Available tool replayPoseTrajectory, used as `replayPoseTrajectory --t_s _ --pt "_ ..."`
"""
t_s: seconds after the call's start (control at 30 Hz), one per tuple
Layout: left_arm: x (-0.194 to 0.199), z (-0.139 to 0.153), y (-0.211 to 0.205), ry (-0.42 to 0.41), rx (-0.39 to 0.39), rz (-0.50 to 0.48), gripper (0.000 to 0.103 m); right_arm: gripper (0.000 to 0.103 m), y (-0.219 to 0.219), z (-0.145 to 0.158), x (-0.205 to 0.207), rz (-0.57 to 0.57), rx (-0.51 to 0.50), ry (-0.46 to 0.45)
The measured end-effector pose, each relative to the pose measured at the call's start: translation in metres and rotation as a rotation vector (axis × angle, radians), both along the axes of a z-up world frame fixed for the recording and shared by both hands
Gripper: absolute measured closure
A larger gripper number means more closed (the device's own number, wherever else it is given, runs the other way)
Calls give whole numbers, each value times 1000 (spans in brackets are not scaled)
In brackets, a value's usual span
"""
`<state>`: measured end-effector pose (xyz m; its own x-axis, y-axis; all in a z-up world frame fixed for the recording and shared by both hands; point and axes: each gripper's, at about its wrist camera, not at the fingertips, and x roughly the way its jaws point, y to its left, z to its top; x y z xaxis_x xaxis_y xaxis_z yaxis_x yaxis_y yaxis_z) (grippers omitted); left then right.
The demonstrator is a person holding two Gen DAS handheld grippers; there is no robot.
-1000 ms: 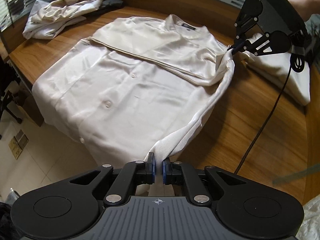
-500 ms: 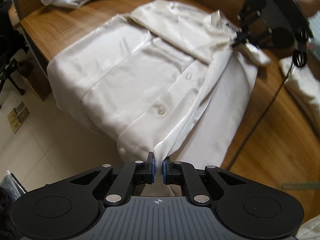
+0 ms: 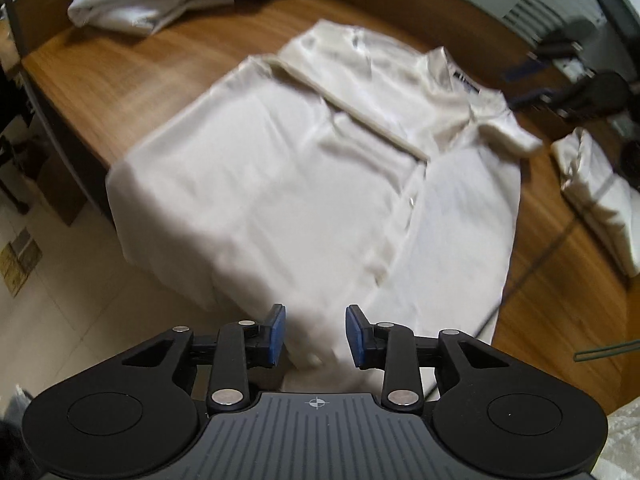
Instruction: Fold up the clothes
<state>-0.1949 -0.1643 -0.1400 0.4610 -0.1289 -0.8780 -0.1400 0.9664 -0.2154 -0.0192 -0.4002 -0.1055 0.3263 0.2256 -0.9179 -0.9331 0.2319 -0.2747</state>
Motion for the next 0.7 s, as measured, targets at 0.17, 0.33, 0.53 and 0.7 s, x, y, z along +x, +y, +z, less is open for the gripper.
replayPoseTrajectory --t_s 0.17,0.33,0.53,0.7 --pt "24 11 17 -31 -11 -70 67 59 -36 18 -20 -237 77 5" --pt "39 12 14 -27 1 -121 67 59 -69 -5 -40 -371 50 -20" --pt "48 13 -2 -11 15 -115 66 59 -96 -49 -48 -428 20 -74" --pt "50 18 -14 -7 53 -106 66 62 -105 -62 -30 -404 62 -59"
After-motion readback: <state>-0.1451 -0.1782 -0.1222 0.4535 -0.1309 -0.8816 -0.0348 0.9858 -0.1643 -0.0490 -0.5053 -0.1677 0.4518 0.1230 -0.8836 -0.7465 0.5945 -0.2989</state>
